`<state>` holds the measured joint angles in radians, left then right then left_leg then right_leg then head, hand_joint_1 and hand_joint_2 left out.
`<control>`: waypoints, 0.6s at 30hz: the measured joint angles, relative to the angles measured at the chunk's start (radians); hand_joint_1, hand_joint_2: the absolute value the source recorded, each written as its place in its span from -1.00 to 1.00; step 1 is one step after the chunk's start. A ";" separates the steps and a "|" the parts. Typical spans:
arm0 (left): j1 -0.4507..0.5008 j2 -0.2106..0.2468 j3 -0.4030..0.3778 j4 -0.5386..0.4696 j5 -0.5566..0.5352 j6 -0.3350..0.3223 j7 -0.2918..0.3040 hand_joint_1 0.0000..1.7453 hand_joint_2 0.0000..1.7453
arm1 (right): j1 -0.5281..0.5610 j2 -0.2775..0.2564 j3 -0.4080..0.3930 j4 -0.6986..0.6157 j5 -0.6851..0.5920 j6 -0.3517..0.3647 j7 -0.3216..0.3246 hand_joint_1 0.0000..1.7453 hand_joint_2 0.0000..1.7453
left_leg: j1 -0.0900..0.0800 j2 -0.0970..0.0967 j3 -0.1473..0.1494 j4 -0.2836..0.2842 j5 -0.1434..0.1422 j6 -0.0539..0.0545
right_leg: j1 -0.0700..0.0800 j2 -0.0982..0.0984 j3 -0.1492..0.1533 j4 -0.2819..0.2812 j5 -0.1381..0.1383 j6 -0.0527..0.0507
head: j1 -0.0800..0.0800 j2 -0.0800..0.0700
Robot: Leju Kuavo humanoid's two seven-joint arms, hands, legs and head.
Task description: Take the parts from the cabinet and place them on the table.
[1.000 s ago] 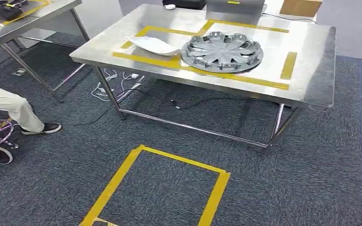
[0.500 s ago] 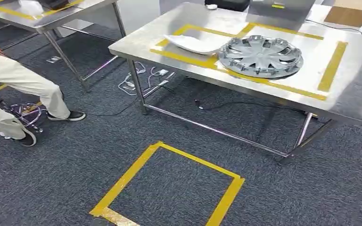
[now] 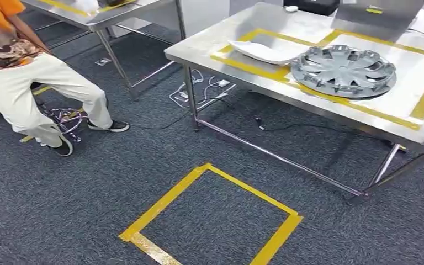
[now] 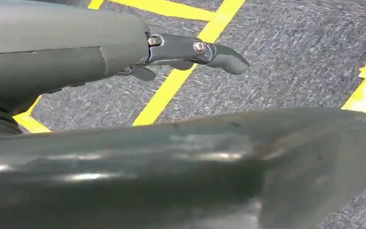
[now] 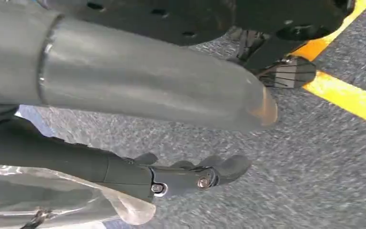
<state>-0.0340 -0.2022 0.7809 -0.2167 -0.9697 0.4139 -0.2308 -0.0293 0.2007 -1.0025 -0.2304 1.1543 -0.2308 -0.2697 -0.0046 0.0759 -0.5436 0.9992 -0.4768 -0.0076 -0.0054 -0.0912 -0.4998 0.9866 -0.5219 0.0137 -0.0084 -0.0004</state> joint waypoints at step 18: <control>0.005 -0.003 0.002 0.000 0.007 0.001 0.000 -1.00 -1.00 | 0.000 -0.004 0.018 0.007 0.011 -0.015 -0.034 -1.00 -1.00 | 0.006 -0.197 -0.029 0.002 0.025 0.018 | -0.006 0.160 -0.017 0.009 0.005 0.000 | 0.015 0.000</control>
<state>-0.0293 -0.2049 0.7828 -0.2167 -0.9628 0.4147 -0.2308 -0.0289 0.1968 -0.9850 -0.2235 1.1658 -0.2457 -0.3037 0.0013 -0.1215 -0.5723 1.0012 -0.4522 0.0107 -0.0112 0.0688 -0.5167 0.9960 -0.5166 0.0141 0.0061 -0.0008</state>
